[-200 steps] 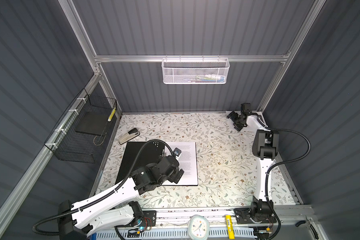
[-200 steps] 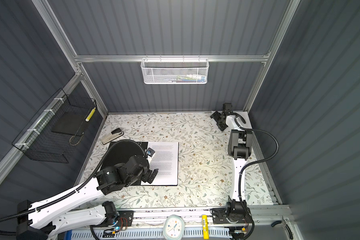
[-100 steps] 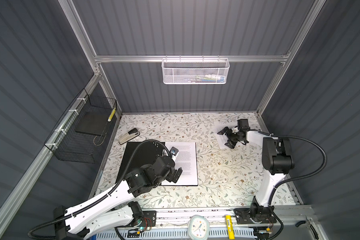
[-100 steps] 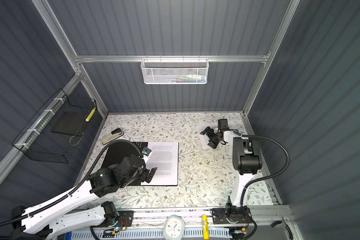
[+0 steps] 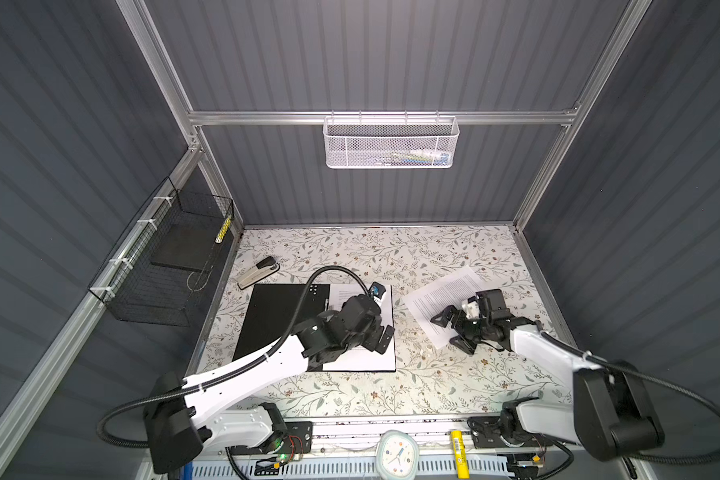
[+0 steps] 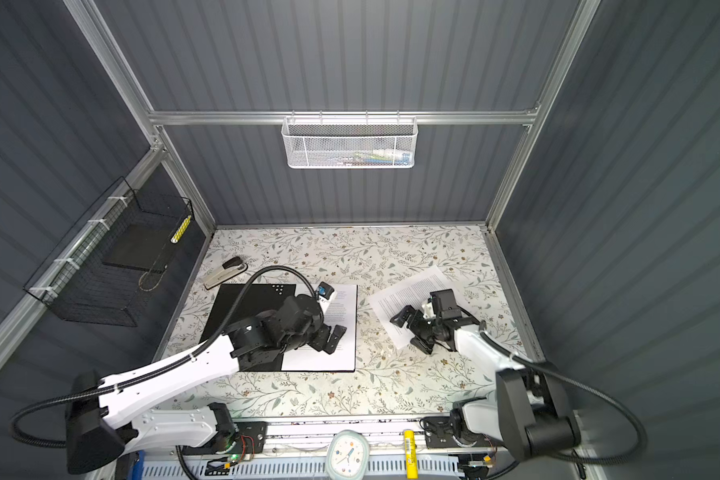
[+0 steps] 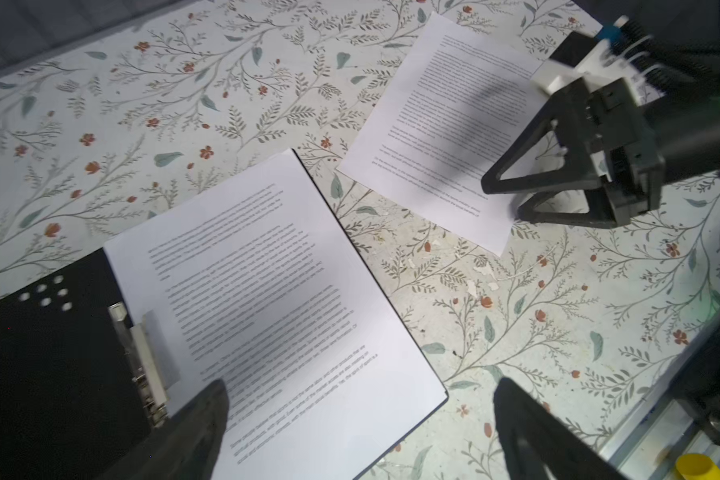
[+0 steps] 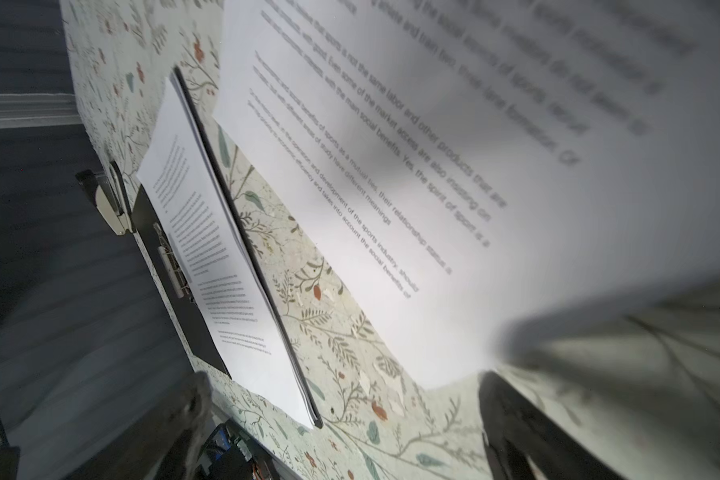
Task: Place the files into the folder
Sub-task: 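Drag the sheet toward the folder with right gripper while left gripper reaches over, then grasp the sheet edge with the left gripper while right gripper withdraws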
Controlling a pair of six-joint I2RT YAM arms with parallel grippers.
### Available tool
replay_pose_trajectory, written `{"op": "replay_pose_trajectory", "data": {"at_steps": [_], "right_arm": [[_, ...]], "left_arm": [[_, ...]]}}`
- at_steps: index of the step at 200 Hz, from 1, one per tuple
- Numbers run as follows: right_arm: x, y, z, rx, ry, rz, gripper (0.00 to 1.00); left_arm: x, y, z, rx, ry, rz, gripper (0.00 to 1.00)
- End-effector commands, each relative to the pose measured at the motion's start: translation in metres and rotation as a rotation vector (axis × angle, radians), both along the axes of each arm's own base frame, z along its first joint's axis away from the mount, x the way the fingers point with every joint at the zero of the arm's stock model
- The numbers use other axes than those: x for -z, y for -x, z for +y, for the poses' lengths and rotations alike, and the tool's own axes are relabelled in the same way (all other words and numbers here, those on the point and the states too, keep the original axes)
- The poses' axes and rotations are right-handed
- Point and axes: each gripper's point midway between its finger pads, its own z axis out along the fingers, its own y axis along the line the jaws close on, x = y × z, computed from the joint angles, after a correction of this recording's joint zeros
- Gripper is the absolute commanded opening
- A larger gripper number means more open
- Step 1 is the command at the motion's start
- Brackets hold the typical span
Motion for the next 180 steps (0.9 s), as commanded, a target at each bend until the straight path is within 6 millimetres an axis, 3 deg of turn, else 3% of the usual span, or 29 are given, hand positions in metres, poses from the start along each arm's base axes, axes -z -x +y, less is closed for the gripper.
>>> {"op": "replay_pose_trajectory", "data": {"at_steps": [1, 18, 32, 59, 78, 124, 180], "right_arm": [[-0.028, -0.007, -0.030, 0.067, 0.081, -0.114, 0.99], [-0.038, -0.025, -0.057, 0.145, 0.112, -0.164, 0.99], [-0.034, -0.039, -0.076, 0.210, 0.131, -0.138, 0.99], [-0.024, -0.056, -0.085, 0.270, 0.048, -0.114, 0.99], [-0.018, -0.054, -0.099, 0.320, 0.066, -0.112, 0.99], [-0.003, -0.041, -0.125, 0.374, 0.066, -0.077, 0.99], [0.005, -0.042, -0.139, 0.410, 0.051, -0.076, 0.99]], "left_arm": [[-0.005, -0.009, -0.046, 0.066, 0.078, 0.046, 1.00], [0.013, -0.016, -0.078, 0.116, 0.059, 0.106, 1.00], [0.026, -0.024, -0.104, 0.150, 0.052, 0.142, 1.00], [0.051, -0.048, -0.148, 0.175, 0.017, 0.181, 1.00], [0.071, -0.063, -0.168, 0.185, 0.016, 0.214, 1.00], [0.111, -0.091, -0.187, 0.189, 0.036, 0.307, 1.00], [0.141, -0.077, -0.178, 0.202, 0.007, 0.371, 1.00]]}}
